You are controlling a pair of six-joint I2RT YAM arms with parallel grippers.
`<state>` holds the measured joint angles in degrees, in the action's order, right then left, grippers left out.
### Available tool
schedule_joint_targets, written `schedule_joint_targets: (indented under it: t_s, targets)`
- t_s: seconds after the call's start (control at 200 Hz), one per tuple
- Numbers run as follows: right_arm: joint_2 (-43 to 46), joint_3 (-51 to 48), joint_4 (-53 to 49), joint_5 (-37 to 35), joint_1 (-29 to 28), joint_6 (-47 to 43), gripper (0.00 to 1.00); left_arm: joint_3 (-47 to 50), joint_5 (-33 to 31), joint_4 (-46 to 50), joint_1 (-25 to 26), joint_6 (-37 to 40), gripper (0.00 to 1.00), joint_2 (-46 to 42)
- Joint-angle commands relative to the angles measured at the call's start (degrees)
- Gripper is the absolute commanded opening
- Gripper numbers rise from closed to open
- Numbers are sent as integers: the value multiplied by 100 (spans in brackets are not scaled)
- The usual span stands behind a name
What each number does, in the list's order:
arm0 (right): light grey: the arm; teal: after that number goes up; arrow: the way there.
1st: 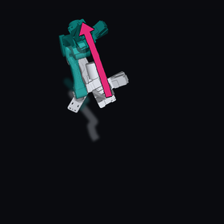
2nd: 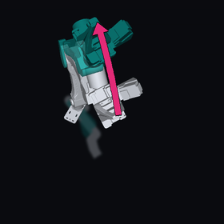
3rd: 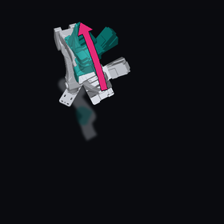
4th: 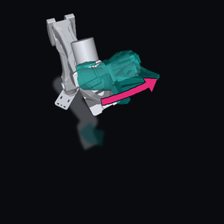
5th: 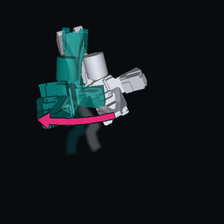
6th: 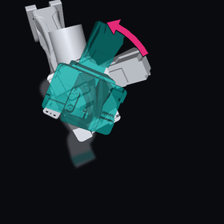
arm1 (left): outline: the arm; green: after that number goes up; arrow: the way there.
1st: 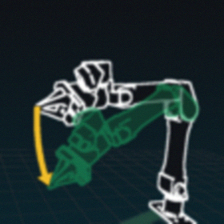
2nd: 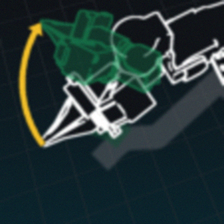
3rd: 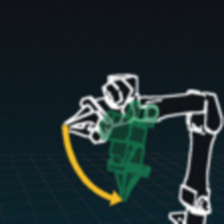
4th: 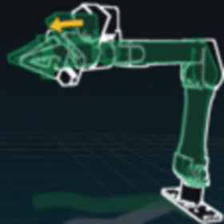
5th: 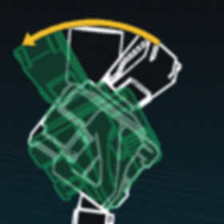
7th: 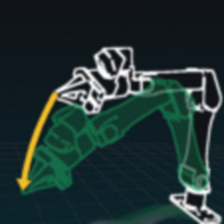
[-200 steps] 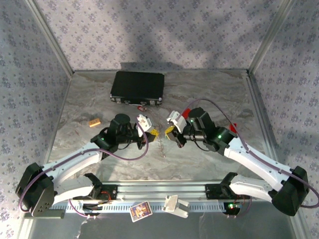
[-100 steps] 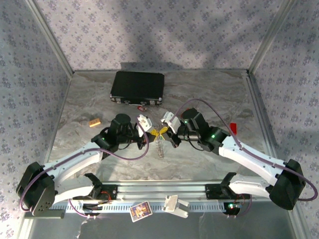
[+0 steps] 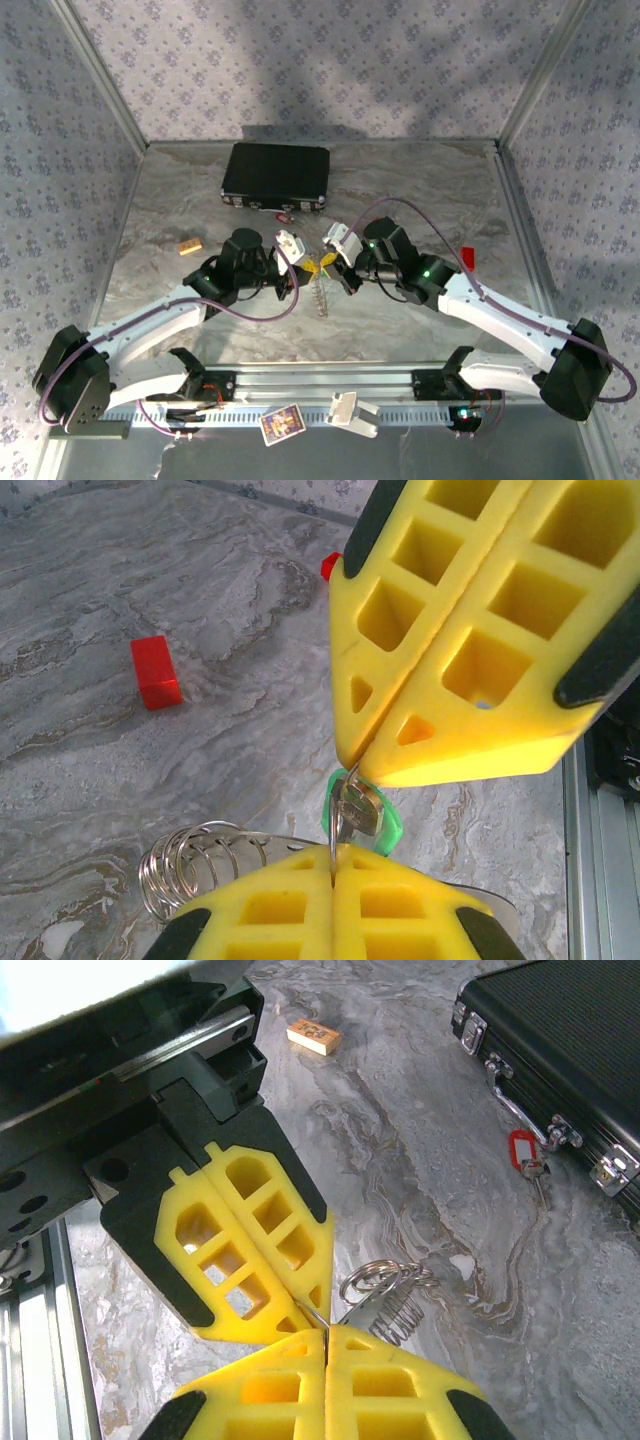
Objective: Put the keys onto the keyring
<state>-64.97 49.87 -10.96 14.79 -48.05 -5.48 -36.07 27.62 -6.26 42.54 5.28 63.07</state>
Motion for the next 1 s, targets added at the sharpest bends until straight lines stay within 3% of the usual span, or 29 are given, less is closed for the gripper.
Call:
schedule_joint_targets:
  t_s: [0.0, 0.14, 0.44, 0.994]
  targets:
    - [9, 31, -105, -78, -42, -148, 0, -206, 86, -243, 43, -1, 0, -16]
    - [180, 1, -257, -339, -26, -261, 0, -212, 78, -235, 43, 8, 0, -26]
    - [-37, 66, -133, 401, -14, -119, 0, -216, 92, -235, 42, 17, 0, -14]
    - [-108, 1, 119, -220, -4, 0, 0, -215, 136, -234, 39, 43, 0, -14]
